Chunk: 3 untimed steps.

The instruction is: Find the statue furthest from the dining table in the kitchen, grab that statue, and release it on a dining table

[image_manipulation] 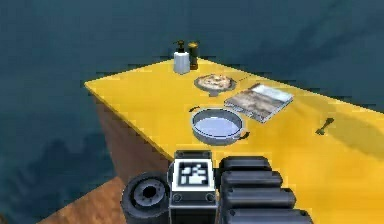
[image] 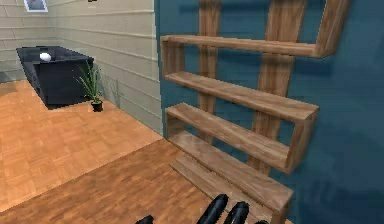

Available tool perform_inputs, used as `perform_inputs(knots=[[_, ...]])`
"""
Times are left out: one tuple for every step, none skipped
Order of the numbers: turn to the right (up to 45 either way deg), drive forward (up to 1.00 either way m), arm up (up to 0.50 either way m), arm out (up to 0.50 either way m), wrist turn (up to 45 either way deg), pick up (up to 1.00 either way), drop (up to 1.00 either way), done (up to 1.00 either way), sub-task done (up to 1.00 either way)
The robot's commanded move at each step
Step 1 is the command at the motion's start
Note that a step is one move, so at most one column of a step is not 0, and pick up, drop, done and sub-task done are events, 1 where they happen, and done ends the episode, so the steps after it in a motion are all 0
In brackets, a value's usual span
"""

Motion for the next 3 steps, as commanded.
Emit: perform_inputs(knots=[[0.0, 0.15, 0.00, 0.00, 0.0, 0.00, 0.00, 0.00, 0.00], [-33.0, 0.00, 0.00, 0.00, 0.0, 0.00, 0.00, 0.00, 0.00], [0.0, 0.80, 0.00, 0.00, 0.0, 0.00, 0.00, 0.00, 0.00]])
